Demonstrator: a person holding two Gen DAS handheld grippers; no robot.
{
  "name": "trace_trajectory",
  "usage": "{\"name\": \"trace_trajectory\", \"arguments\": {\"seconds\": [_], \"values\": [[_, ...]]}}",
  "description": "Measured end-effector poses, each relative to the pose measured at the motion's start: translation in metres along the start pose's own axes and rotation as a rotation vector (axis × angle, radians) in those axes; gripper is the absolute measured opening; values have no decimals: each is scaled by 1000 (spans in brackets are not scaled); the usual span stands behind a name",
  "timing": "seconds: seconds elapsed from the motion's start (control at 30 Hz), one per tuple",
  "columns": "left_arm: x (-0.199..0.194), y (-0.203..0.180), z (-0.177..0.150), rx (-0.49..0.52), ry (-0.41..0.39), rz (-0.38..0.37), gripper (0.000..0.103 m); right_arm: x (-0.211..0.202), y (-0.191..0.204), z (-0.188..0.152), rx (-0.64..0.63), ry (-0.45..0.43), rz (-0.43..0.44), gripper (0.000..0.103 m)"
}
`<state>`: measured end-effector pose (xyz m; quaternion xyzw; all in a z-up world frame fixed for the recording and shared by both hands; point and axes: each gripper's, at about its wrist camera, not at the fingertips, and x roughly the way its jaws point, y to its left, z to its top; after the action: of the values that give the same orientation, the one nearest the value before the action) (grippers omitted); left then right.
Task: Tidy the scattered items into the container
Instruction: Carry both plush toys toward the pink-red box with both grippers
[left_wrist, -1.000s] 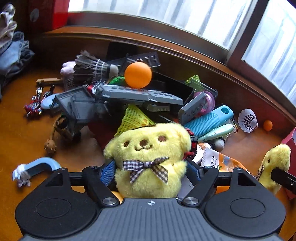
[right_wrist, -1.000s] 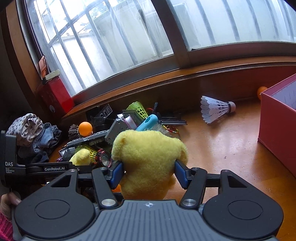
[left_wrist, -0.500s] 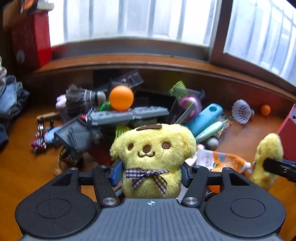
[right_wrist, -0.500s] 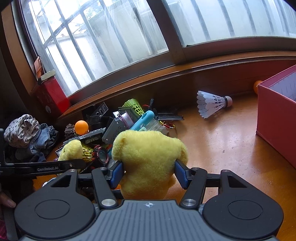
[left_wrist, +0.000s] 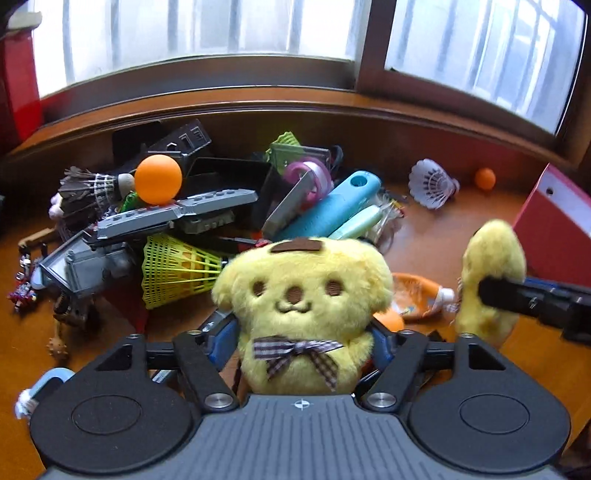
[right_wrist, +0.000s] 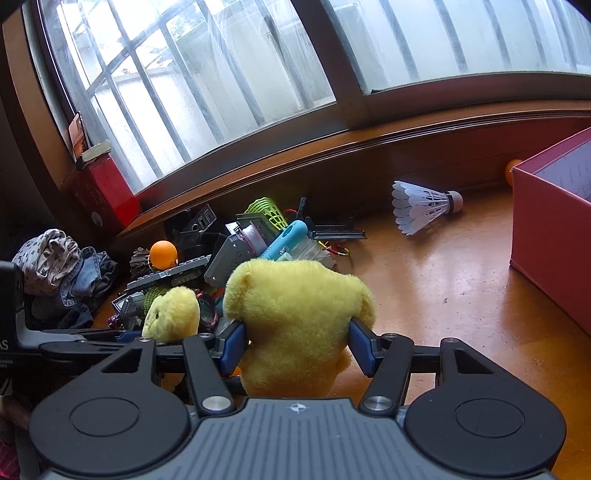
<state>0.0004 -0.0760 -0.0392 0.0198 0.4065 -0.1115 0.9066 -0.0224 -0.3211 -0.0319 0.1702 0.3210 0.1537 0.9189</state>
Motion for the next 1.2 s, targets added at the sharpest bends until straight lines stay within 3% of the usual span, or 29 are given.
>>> {"name": "trace_trajectory", "arguments": {"seconds": [0.13, 0.23, 0.47, 0.6, 0.73, 0.97, 1.2], "values": [[-11, 1, -1, -2, -48, 45, 80, 0, -4, 0, 7, 1, -6, 61], [-18, -3, 0, 26, -80, 45, 56, 0, -4, 0, 8, 4, -4, 61], [-33, -1, 3, -13, -124, 18, 44, 2, -1, 0, -6, 9, 13, 61], [-52, 9, 11, -65, -184, -27, 44, 2, 0, -1, -5, 11, 16, 61], [-52, 14, 13, -94, -180, -80, 44, 1, 2, -2, -6, 11, 23, 61], [-41, -7, 8, -50, -152, -99, 43, -6, 3, -1, -14, -4, 13, 61], [-43, -22, 18, -17, -180, -128, 43, -24, -2, 6, -55, -38, -31, 61]]}}
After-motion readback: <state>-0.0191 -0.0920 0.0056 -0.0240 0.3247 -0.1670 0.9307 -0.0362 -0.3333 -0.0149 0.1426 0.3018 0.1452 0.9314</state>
